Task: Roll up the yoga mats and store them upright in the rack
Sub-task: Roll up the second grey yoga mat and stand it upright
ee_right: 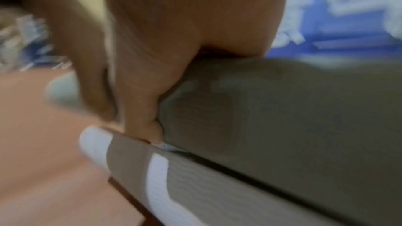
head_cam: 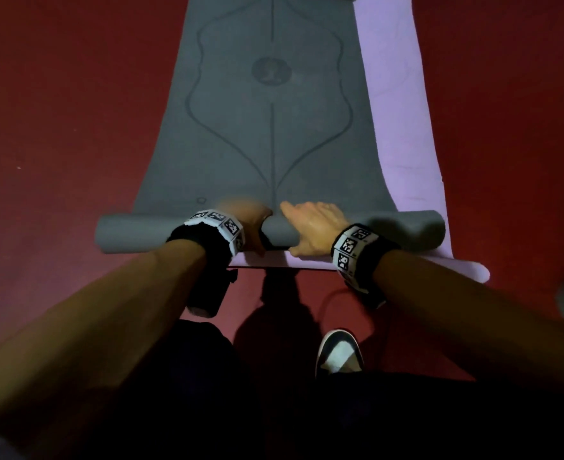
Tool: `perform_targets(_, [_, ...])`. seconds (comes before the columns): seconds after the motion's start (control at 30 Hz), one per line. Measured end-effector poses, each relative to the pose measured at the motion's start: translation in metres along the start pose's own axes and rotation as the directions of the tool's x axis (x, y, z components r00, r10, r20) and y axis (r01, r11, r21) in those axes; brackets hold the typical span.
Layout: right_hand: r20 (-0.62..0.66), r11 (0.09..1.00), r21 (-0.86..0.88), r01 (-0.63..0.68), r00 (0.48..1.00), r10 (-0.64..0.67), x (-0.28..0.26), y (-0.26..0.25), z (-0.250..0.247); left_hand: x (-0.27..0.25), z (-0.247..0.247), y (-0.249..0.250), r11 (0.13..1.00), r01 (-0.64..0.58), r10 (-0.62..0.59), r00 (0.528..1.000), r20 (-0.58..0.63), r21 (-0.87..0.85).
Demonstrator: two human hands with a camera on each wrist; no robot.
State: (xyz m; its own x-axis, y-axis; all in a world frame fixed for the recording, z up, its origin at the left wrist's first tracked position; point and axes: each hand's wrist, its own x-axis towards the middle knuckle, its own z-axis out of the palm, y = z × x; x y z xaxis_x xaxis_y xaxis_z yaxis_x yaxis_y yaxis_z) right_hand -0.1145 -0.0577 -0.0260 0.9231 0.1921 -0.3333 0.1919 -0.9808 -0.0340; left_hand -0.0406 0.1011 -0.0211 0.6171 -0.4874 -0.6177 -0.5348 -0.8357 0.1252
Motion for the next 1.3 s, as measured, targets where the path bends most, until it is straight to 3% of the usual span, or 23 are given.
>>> perform_targets(0.17, [0.176, 0.989, 0.130, -0.073, 0.983, 0.049, 0.009, 0.005, -0.021, -0.010, 0.005, 0.004, 0.994, -0.054, 0.070, 0.984, -0.162, 0.097])
perform_targets(0.27, [0.279, 0.974, 0.204, -0.097, 0.960, 0.037, 0.012, 0.009, -0.032, -0.010, 0.000, 0.003, 0.992, -0.064, 0.084, 0.980, -0.182, 0.112])
perform_targets(0.33, [0.247, 0.976, 0.203, -0.075, 0.969, 0.023, 0.009, 0.008, -0.031, -0.007, -0.004, 0.001, 0.993, -0.063, 0.075, 0.990, -0.119, 0.099])
perform_targets(0.43, [0.071, 0.995, 0.095, -0.010, 0.997, 0.003, -0.001, 0.002, -0.015, -0.002, -0.010, 0.000, 0.998, -0.048, 0.047, 0.999, 0.018, 0.038])
perform_targets(0.5, [0.045, 0.998, 0.065, -0.027, 0.999, 0.024, -0.005, -0.002, -0.008, -0.001, -0.006, 0.000, 0.998, -0.059, 0.058, 0.996, 0.062, 0.009])
perform_targets(0.77, [0.344, 0.971, 0.208, -0.116, 0.938, 0.039, 0.013, 0.009, -0.032, -0.006, 0.004, 0.006, 0.994, -0.090, 0.099, 0.986, -0.135, 0.069])
perform_targets(0.83, [0.320, 0.972, 0.213, -0.101, 0.947, 0.028, 0.013, 0.009, -0.032, -0.001, 0.001, 0.002, 0.995, -0.086, 0.091, 0.991, -0.097, 0.058])
perform_targets(0.97, [0.103, 0.993, 0.095, -0.066, 0.993, 0.056, -0.001, -0.001, -0.014, 0.005, -0.008, 0.001, 0.997, -0.071, 0.071, 0.996, 0.061, -0.010])
perform_targets(1.07, [0.148, 0.984, 0.125, -0.130, 0.983, 0.111, -0.005, -0.004, -0.007, 0.007, -0.004, 0.010, 0.997, -0.072, 0.076, 0.985, 0.157, -0.027])
perform_targets(1.23, [0.327, 0.960, 0.239, -0.147, 0.943, 0.063, 0.005, 0.009, -0.030, -0.003, 0.003, 0.007, 0.989, -0.141, 0.145, 0.985, -0.097, 0.043])
perform_targets(1.3, [0.390, 0.940, 0.296, -0.172, 0.920, 0.045, 0.009, 0.013, -0.036, -0.004, 0.001, 0.009, 0.986, -0.148, 0.158, 0.979, -0.127, 0.081])
